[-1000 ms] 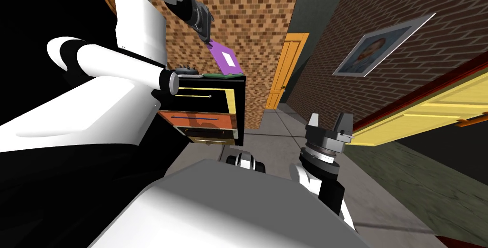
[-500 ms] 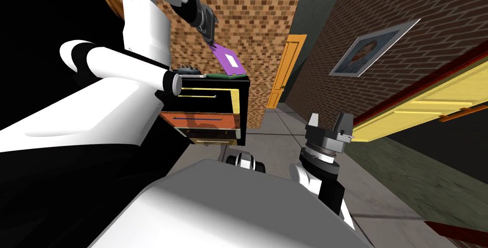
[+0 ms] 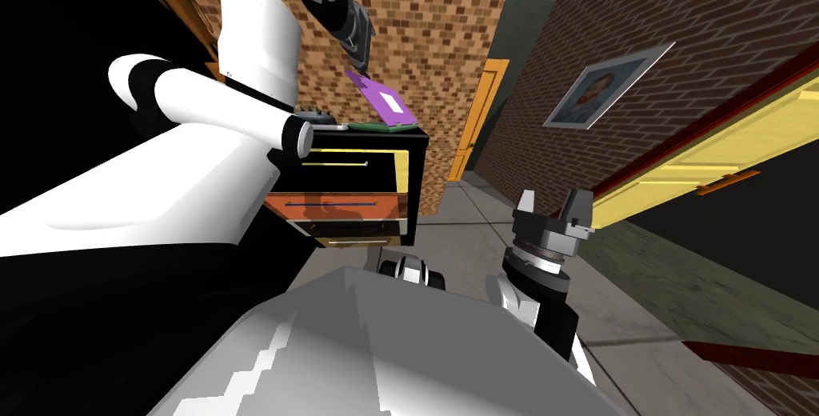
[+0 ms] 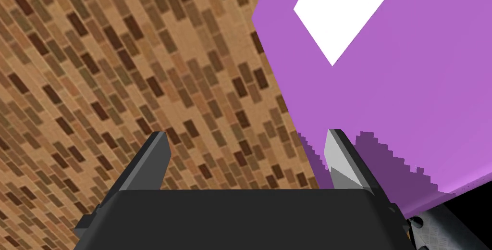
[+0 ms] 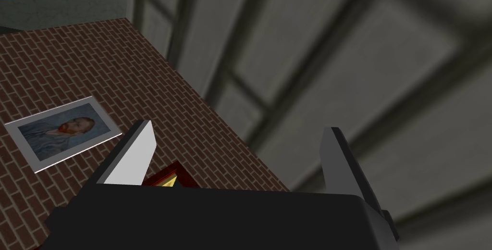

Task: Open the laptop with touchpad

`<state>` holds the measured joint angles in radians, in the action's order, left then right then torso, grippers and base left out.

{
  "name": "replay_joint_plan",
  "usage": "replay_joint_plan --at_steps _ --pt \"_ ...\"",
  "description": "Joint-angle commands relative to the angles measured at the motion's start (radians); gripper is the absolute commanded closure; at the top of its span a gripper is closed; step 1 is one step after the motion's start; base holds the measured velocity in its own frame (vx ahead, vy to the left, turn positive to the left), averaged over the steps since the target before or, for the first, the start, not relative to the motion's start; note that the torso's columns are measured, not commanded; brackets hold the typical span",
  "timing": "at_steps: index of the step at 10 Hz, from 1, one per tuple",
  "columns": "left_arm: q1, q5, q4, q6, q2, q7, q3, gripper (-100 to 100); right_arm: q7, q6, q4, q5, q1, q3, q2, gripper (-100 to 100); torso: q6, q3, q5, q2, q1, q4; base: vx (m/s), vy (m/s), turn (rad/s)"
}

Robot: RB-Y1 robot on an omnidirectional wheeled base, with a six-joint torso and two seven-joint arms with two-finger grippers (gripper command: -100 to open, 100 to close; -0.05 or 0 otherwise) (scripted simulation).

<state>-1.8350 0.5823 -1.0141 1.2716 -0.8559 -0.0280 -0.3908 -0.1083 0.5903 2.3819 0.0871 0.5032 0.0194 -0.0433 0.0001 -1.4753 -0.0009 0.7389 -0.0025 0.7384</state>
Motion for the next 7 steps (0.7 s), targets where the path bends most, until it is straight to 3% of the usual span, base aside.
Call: replay_joint_plan --at_steps 1,2,3,4,7 --pt "-0.023 -0.050 -0.017 0.029 0.033 -0.069 -0.038 -100 0.000 0.000 0.000 0.000 0.000 0.000 0.000 0 0.000 0.000 0.000 -0.001 0.001 0.000 0.005 0.114 -0.098" --pt "-0.032 -0.069 -0.024 0.041 0.045 -0.093 -0.052 -100 0.000 0.000 0.000 0.000 0.000 0.000 0.000 0 0.000 0.000 0.001 -0.001 0.002 0.000 0.006 0.103 -0.109" --pt "-0.025 -0.057 -0.023 0.034 0.038 -0.077 -0.043 -100 0.000 0.000 0.000 0.000 0.000 0.000 0.000 0 0.000 -0.001 0.001 -0.001 0.002 0.000 0.003 0.044 -0.026" --pt "-0.013 -0.032 -0.011 0.018 0.021 -0.044 -0.024 100 0.000 0.000 0.000 0.000 0.000 0.000 0.000 0 -0.001 -0.001 0.001 -0.001 0.000 0.000 0.005 -0.061 0.169" --pt "0.016 0.023 0.008 -0.018 -0.014 0.028 0.018 100 0.000 0.000 0.000 0.000 0.000 0.000 0.000 0 0.000 0.000 -0.001 0.000 -0.002 0.000 -0.009 -0.133 0.119"
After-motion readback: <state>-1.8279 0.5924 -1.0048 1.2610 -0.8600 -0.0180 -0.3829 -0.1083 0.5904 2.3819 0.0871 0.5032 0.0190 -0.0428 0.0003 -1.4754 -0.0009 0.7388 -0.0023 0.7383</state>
